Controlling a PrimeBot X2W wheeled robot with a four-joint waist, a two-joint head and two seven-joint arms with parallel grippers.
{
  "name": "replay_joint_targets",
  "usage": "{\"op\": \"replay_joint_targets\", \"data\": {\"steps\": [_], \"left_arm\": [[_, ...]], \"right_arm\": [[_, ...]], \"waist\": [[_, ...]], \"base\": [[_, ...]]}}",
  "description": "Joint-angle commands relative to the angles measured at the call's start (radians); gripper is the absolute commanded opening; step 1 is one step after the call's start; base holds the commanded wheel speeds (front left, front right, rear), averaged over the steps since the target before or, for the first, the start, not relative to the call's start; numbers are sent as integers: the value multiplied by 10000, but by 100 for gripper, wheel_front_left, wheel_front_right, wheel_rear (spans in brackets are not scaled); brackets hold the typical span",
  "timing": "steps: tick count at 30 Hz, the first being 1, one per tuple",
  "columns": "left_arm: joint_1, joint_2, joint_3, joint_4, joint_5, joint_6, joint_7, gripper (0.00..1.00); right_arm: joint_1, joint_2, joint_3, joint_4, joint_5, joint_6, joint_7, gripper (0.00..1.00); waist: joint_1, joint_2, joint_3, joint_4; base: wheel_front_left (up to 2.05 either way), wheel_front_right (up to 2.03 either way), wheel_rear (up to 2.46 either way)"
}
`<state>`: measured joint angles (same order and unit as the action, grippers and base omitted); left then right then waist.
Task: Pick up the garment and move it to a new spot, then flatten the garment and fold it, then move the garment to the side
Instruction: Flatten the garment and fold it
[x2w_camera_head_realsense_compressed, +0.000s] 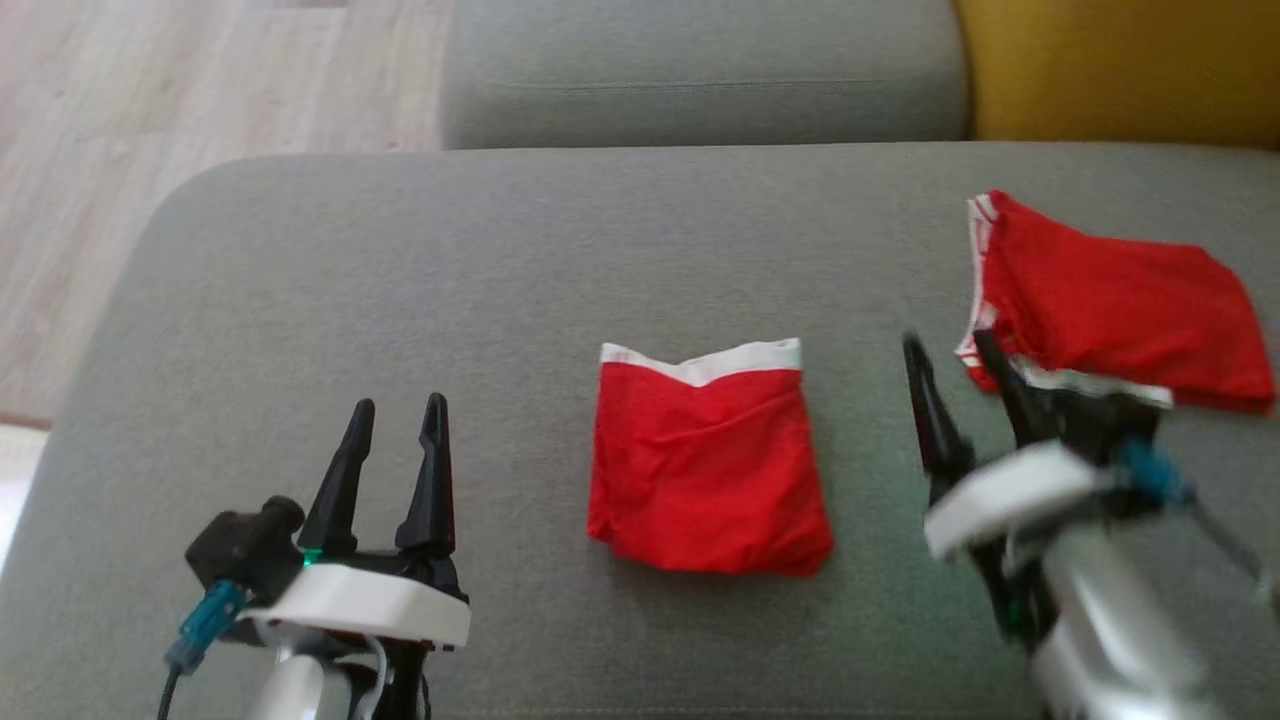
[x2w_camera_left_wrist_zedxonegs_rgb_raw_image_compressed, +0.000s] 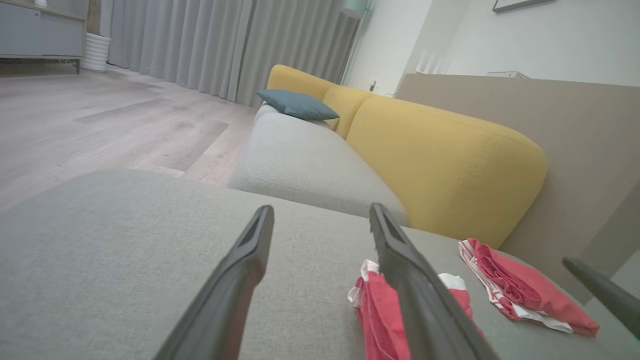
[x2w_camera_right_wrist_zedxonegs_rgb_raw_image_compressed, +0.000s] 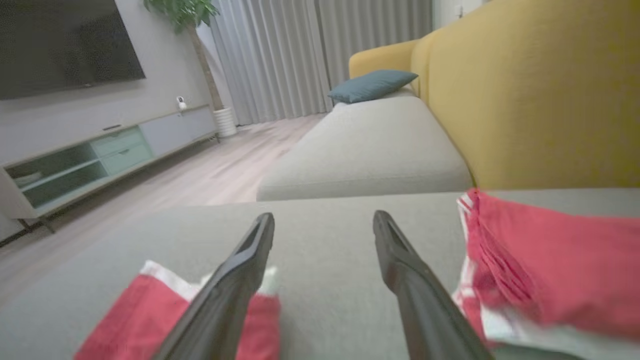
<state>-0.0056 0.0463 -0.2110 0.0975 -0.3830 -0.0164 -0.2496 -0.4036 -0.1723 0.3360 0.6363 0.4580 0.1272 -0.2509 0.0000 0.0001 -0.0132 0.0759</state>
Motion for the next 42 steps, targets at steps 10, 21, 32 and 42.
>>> {"op": "replay_joint_targets", "data": {"steps": [10,21,32,42], "left_arm": [[-456,39,363,-411,-30,-9,-122,100],[-512,39,187,-346,-21,-70,-122,100],[-806,39,-132,-239,38,-135,-122,100],[-1223,39,-617,-80,32,-123,-122,100]], "right_arm": [[2508,1178,-2150,-2431,-3069,35,-108,100],[2734,1218,-2262,-2832,-3027,35,-108,100],[2399,1219,-1347,-3365,-2953,35,-108,0],[1110,1220,-75,-2292,-2855,35,-108,0]], "waist": [[0,-1,88,-750],[0,-1,313,-675],[0,-1,861,-2],[0,-1,1728,1124]], "base": [[0,0,0],[0,0,0],[0,0,0],[0,0,0]]}}
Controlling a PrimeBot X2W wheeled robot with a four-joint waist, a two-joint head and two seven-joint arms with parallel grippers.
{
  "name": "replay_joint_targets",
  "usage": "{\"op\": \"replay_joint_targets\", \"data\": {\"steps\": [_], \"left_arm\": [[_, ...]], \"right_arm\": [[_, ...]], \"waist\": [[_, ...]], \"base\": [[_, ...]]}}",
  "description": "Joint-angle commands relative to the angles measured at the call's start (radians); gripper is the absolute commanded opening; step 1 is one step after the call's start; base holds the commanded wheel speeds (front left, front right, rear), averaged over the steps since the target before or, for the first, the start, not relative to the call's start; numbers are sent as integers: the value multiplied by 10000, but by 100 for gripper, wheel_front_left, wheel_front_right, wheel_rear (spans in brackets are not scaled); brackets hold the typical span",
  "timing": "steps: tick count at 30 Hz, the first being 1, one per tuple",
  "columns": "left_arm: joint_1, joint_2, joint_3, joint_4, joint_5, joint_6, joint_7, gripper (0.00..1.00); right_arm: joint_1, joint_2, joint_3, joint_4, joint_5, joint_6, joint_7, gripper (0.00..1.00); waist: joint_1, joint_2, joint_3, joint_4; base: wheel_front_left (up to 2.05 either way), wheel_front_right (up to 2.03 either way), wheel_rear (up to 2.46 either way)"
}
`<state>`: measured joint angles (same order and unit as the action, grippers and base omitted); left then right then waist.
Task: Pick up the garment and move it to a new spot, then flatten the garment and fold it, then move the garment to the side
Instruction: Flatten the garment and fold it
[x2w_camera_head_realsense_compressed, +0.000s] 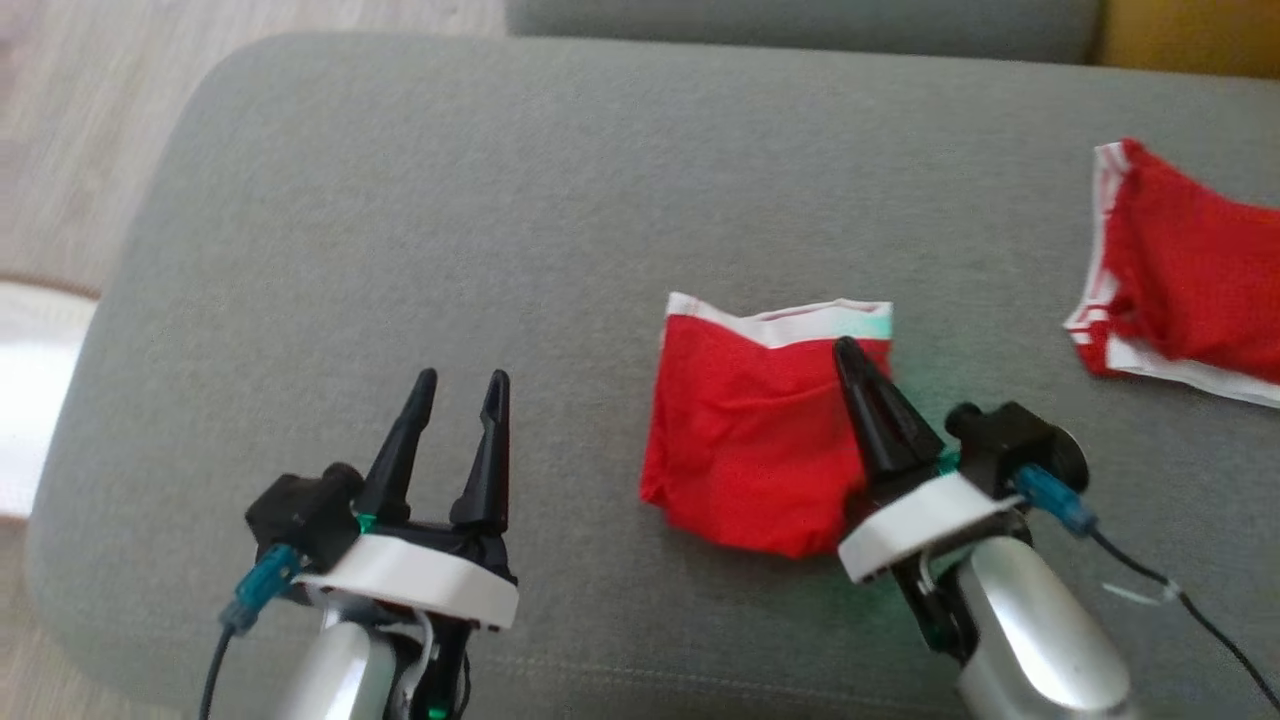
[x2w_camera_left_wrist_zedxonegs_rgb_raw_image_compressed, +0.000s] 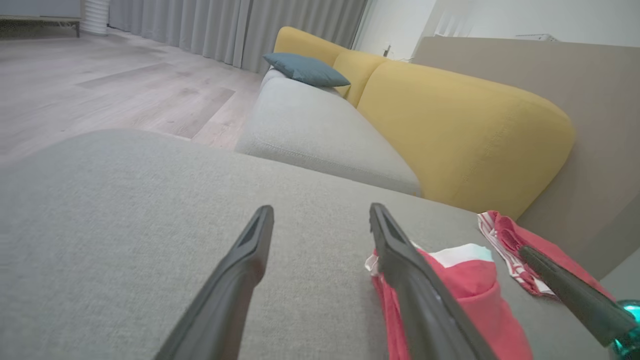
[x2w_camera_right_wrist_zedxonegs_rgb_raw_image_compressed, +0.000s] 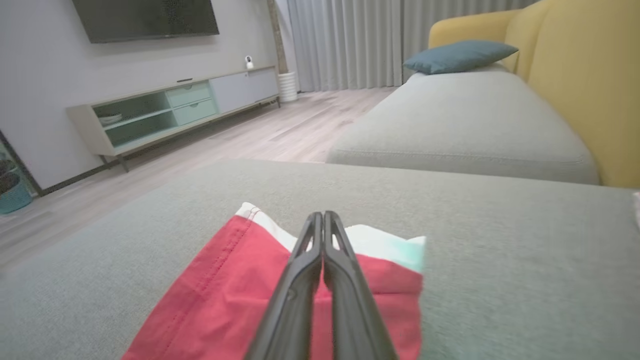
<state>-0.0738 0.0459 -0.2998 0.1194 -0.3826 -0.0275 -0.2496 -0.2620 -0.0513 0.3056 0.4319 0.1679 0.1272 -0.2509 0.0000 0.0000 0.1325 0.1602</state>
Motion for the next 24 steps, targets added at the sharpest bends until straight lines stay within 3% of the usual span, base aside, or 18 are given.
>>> {"op": "replay_joint_targets", "data": {"steps": [1,11,18,24], "left_arm": [[-582,43,251,-286,24,-7,-122,100],[-930,43,0,-257,-116,85,-122,100],[-1005,43,-21,-197,-125,128,-122,100],[-1049,43,1,-211,-136,147,-122,100]], "right_arm": [[-464,10,301,-20,20,35,-108,0],[-1772,10,-37,2803,277,35,-108,0],[-2237,10,462,4430,1037,35,-73,0],[-2539,10,1053,4859,1729,35,-79,0]], "waist": [[0,0,363,391],[0,0,953,1221],[0,0,985,1203],[0,0,817,929]], "base": [[0,0,0],[0,0,0],[0,0,0],[0,0,0]]}}
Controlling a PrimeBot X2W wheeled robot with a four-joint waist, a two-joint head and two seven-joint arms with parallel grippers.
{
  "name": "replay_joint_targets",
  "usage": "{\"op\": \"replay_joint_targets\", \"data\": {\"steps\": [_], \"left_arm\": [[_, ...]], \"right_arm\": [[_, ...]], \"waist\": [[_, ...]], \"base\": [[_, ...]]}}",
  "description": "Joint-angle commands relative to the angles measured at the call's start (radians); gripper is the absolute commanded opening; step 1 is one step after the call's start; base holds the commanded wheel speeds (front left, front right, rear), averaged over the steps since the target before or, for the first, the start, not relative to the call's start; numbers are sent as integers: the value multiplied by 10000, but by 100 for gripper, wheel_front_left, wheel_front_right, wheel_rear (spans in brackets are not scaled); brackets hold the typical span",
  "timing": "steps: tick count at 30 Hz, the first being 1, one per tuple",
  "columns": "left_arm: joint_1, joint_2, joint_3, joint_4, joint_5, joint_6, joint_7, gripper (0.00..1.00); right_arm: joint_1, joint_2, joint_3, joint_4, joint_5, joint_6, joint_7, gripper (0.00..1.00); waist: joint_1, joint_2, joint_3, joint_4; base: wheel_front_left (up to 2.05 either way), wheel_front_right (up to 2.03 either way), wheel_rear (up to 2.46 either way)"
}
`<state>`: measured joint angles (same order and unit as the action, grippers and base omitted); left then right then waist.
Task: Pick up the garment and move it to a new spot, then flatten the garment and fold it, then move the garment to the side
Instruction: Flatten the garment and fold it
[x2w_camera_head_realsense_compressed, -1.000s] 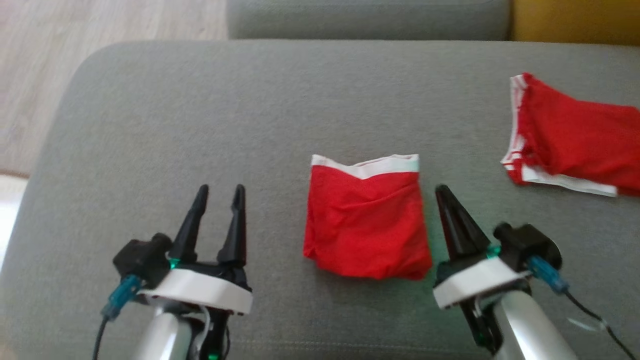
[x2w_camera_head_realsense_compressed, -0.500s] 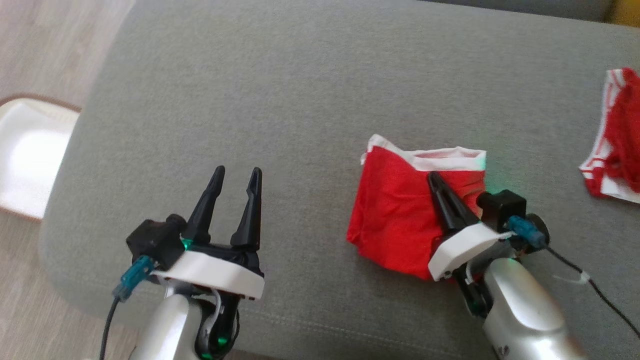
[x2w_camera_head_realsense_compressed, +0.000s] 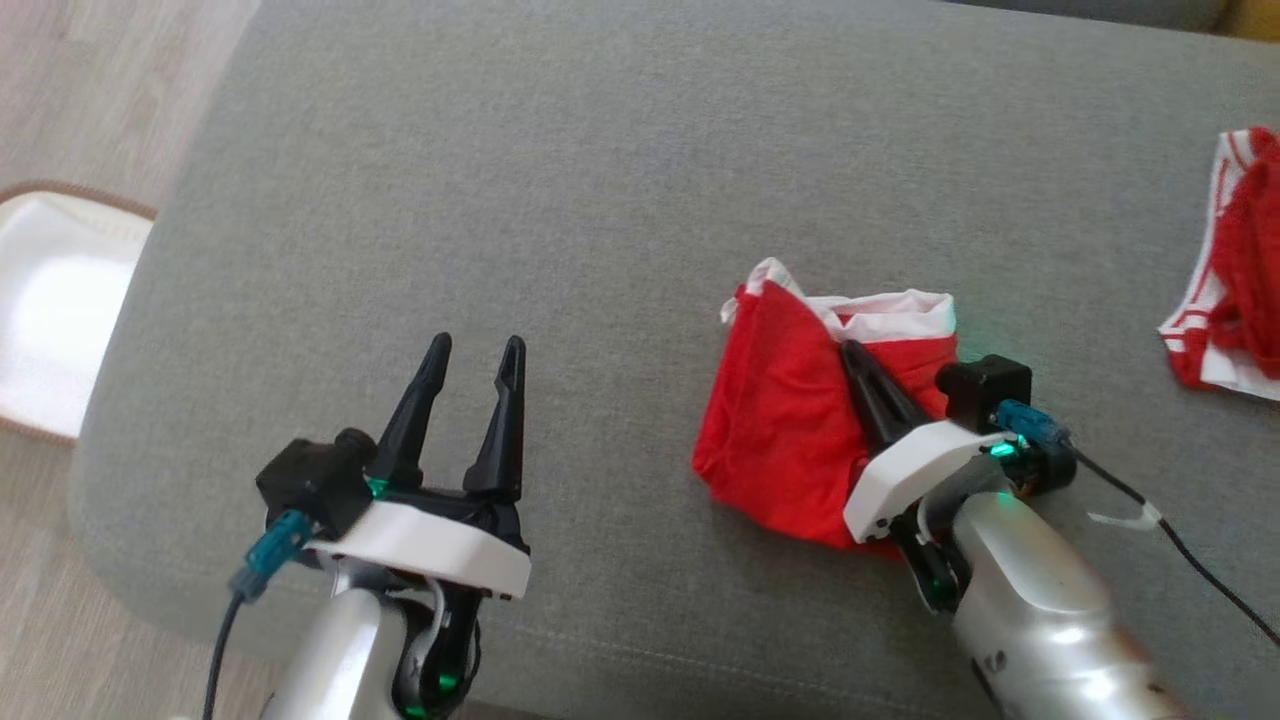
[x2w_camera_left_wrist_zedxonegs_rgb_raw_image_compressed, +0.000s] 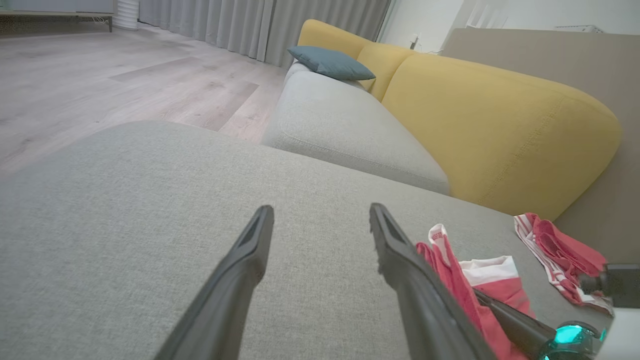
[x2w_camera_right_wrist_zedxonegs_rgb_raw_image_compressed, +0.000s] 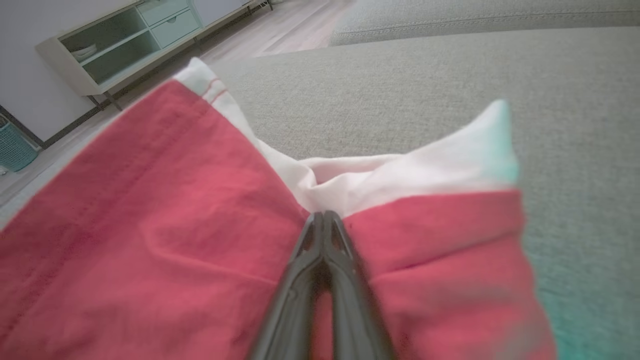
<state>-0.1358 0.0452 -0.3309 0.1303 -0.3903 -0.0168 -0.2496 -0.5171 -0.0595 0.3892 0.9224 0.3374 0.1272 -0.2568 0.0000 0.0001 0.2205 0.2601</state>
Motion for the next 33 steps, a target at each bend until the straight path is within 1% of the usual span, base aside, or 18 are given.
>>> {"op": "replay_joint_targets", "data": {"steps": [1,5,10,20,26,27,28,29,33], "left_arm": [[-420,51,328,-318,-55,45,-122,100],[-341,51,501,-347,-18,53,-122,100],[-179,51,787,-424,31,29,-122,100],[147,51,1182,-687,152,-12,-122,100],[572,51,1389,-643,263,-42,-122,100],[638,51,1412,-620,283,-54,-122,100],[709,51,1429,-590,302,-63,-122,100],[782,51,1453,-559,306,-62,-122,100],[998,51,1501,-491,315,-56,-122,100]], "right_arm": [[-32,93,322,-121,170,35,-27,0],[-113,93,418,-767,427,35,-43,0],[304,93,-44,-1933,251,35,-46,0],[2012,93,-1498,-4060,-896,35,-48,0],[3044,93,-1808,-4881,-941,35,-48,0],[3163,93,-1899,-5033,-984,35,-48,15],[3281,93,-1974,-5196,-1040,35,-48,85],[3404,93,-2013,-5323,-1057,35,-48,100],[3771,93,-2088,-5549,-1156,35,-49,100]], "waist": [[0,-1,-128,-148],[0,-1,-414,-553],[0,-1,-829,-1151],[0,-1,-1464,-2161],[0,-1,-1800,-2655],[0,-1,-1845,-2714],[0,-1,-1883,-2765],[0,-1,-1918,-2816],[0,-1,-1998,-2926]], "base": [[0,0,0],[0,0,0],[0,0,0],[0,0,0],[0,0,0],[0,0,0],[0,0,0],[0,0,0],[0,0,0]]}}
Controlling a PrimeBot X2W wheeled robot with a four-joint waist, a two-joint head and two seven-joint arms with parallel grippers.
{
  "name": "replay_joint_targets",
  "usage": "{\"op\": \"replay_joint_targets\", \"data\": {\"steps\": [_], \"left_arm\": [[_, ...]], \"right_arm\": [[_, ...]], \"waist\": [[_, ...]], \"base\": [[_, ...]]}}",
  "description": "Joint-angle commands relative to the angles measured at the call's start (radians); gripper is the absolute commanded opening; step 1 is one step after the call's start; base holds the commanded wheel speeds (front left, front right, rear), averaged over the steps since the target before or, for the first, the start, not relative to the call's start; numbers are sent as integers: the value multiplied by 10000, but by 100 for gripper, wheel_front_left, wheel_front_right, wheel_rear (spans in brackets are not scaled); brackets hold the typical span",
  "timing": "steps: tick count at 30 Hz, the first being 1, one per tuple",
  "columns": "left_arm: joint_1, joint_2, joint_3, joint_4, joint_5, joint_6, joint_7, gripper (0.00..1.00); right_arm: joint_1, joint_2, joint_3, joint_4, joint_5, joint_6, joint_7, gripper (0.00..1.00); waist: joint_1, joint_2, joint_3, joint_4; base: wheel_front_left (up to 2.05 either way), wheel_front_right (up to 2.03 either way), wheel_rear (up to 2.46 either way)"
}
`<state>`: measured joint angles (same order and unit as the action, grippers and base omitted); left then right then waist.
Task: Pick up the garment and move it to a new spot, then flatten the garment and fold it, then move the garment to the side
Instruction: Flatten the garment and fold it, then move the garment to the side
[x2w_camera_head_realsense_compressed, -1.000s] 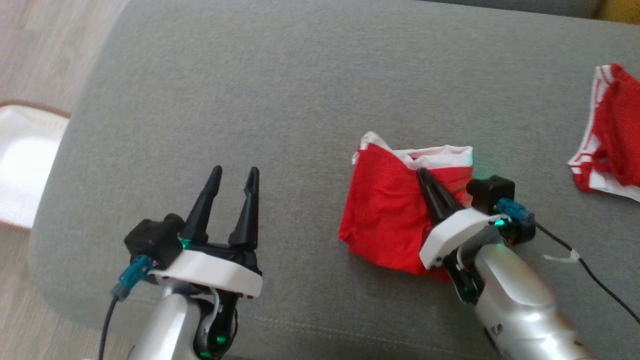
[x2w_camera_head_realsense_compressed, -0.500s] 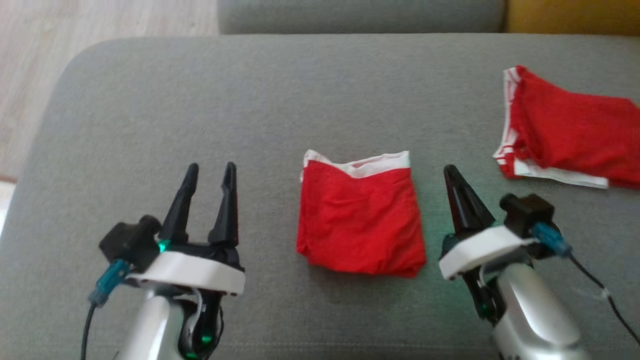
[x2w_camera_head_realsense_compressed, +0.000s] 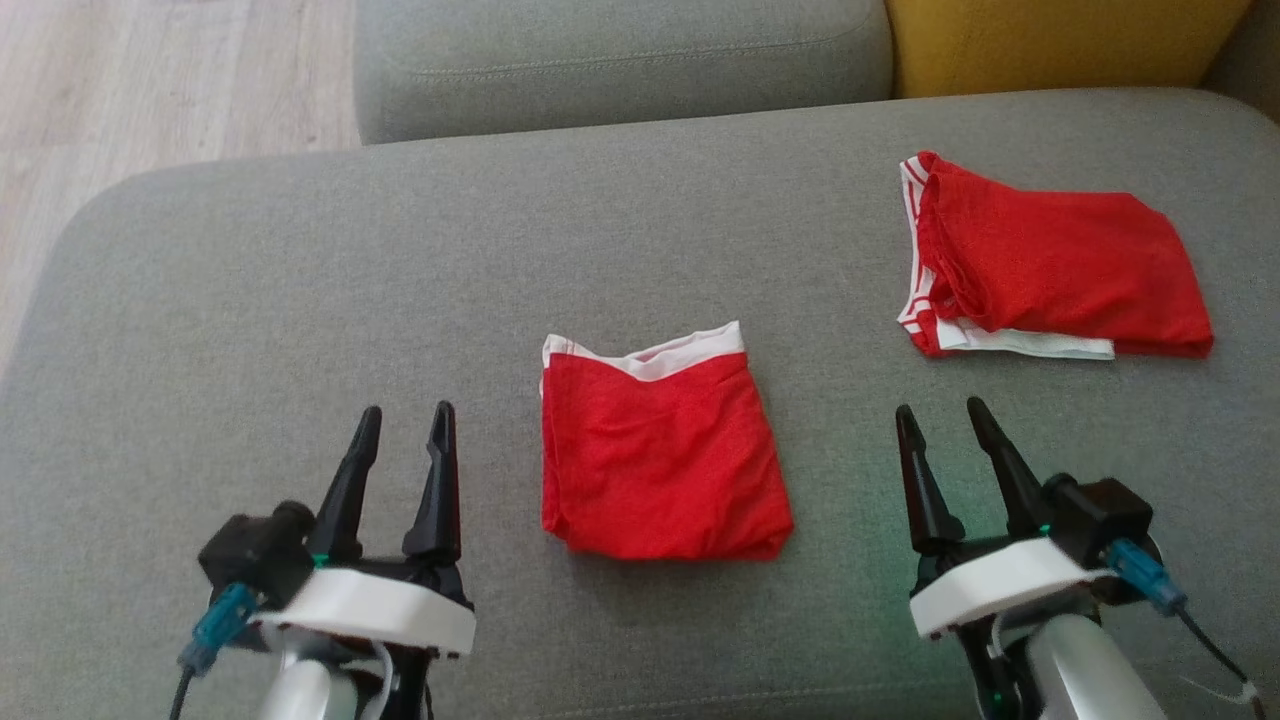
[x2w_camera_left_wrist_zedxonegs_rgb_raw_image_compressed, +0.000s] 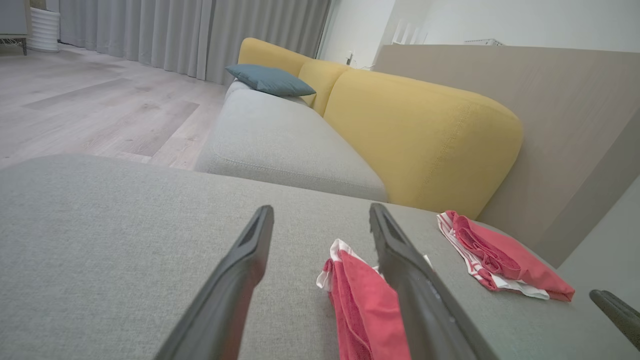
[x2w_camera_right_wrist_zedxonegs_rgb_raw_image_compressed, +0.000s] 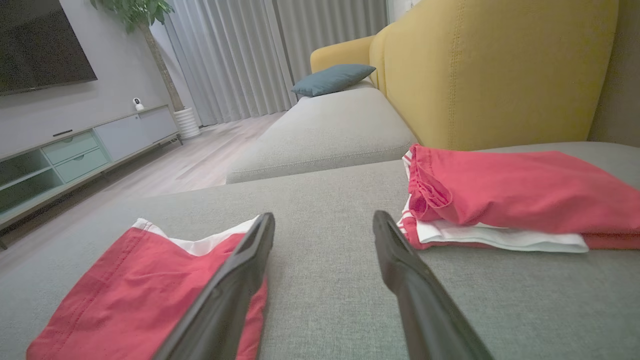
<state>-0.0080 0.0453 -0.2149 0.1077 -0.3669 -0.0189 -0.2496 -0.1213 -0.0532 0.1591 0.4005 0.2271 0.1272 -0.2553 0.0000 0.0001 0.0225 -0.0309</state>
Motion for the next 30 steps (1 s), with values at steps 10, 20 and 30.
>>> {"op": "replay_joint_targets", "data": {"steps": [10,20,30], "left_arm": [[-239,49,254,-251,173,-66,-122,100],[-411,49,-30,-256,214,-136,-122,100],[-1022,49,-519,-107,144,-137,-122,100]], "right_arm": [[9,30,91,-343,-161,35,-64,100],[-304,30,538,88,34,35,434,100],[-1600,30,1068,1557,1044,35,1761,100]], "waist": [[0,-1,-88,71],[0,-1,343,491],[0,-1,1376,1468]], "base": [[0,0,0],[0,0,0],[0,0,0]]}}
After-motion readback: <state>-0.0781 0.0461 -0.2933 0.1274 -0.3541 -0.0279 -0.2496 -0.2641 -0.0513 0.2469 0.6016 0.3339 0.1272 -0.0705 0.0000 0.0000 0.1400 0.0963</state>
